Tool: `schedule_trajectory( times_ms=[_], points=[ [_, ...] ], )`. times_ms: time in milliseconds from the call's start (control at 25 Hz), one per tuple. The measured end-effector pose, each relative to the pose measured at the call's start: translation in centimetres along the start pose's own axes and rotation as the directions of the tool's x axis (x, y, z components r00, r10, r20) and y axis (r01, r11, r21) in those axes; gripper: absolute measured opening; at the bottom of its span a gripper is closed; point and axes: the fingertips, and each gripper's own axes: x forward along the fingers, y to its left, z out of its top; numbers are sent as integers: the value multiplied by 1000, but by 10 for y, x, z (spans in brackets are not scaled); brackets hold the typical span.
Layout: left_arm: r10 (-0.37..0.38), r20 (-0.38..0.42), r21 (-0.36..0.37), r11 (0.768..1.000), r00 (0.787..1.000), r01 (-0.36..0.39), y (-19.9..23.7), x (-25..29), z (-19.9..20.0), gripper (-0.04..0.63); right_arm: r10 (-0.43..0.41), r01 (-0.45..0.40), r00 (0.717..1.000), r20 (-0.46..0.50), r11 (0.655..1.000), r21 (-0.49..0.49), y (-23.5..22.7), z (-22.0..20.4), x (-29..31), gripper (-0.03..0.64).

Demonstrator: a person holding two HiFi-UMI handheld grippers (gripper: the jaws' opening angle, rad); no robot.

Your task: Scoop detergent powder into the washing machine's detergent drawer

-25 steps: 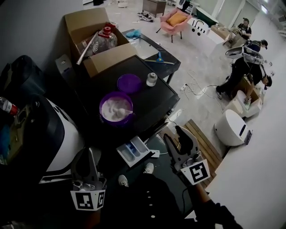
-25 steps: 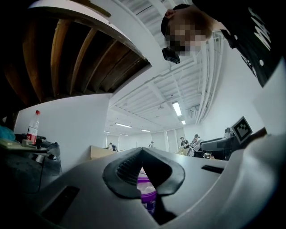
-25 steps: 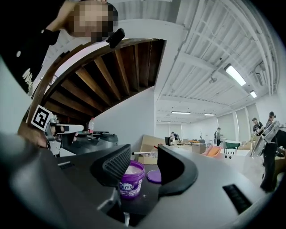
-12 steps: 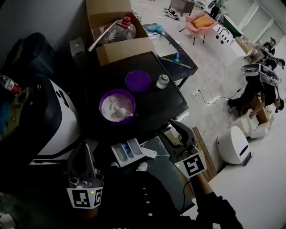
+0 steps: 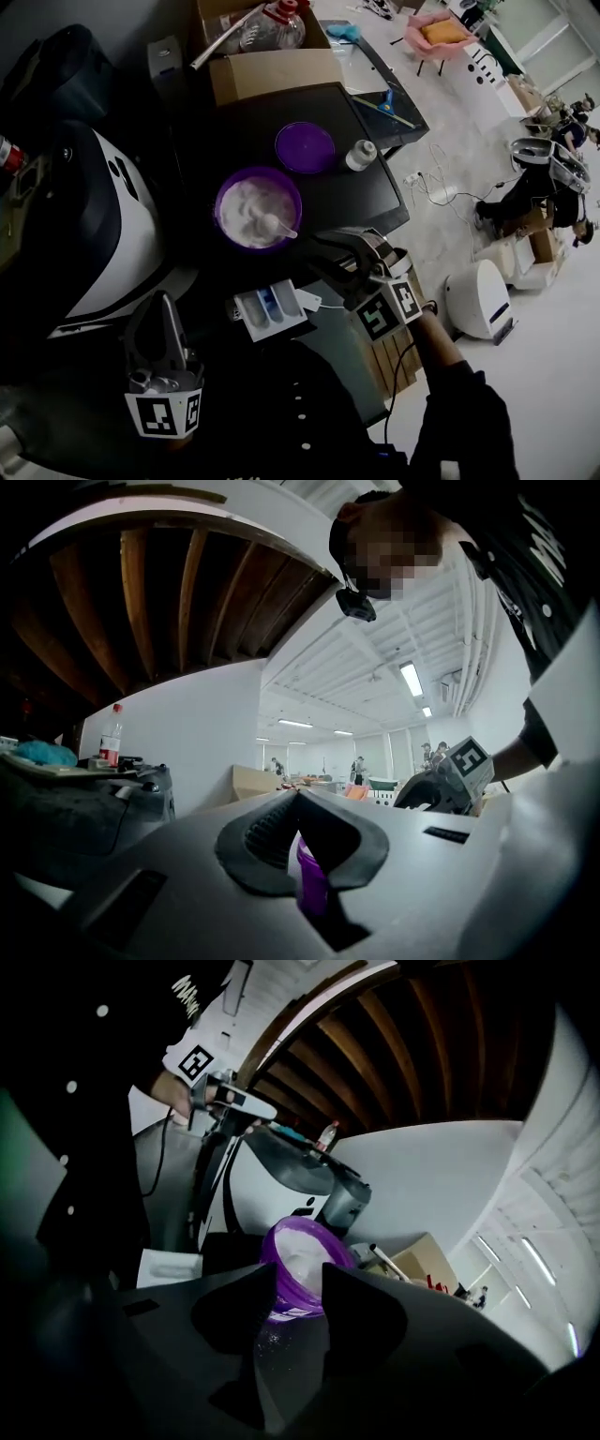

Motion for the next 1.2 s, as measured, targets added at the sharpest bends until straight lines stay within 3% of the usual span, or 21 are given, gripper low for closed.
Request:
schedule_trajectory(
  times_ms=[80, 200, 360, 520, 760, 840, 1080, 1200],
  points=[
    [17, -17, -12, 1000, 1000, -17, 9, -1, -8, 15, 52, -58, 997, -51, 992, -116, 3, -4, 13, 166],
    [33, -45, -30, 999, 998, -35, 20, -3, -21, 15, 103, -135, 986, -128, 951, -278, 2, -9, 29, 152],
    [40, -88, -46, 998, 995, -44, 28, -3, -39, 15, 126, -194, 974, -190, 893, -406, 2, -20, 41, 133],
    [43, -112, -64, 997, 993, -50, 32, -1, -48, 15, 164, -254, 959, -230, 856, -451, 7, -27, 47, 132],
    [45, -139, -84, 995, 989, -57, 33, 0, -64, 15, 193, -285, 953, -233, 828, -483, 12, -26, 55, 102],
    [43, -148, -87, 995, 988, -56, 33, 1, -68, 15, 199, -293, 952, -233, 815, -500, 14, -26, 55, 57],
    [34, -151, -99, 994, 988, -50, 28, 3, -67, 15, 209, -307, 948, -239, 794, -525, 14, -26, 53, 44],
    [31, -141, -100, 994, 990, -45, 26, 3, -64, 15, 200, -291, 954, -224, 799, -527, 12, -24, 49, 34]
  ],
)
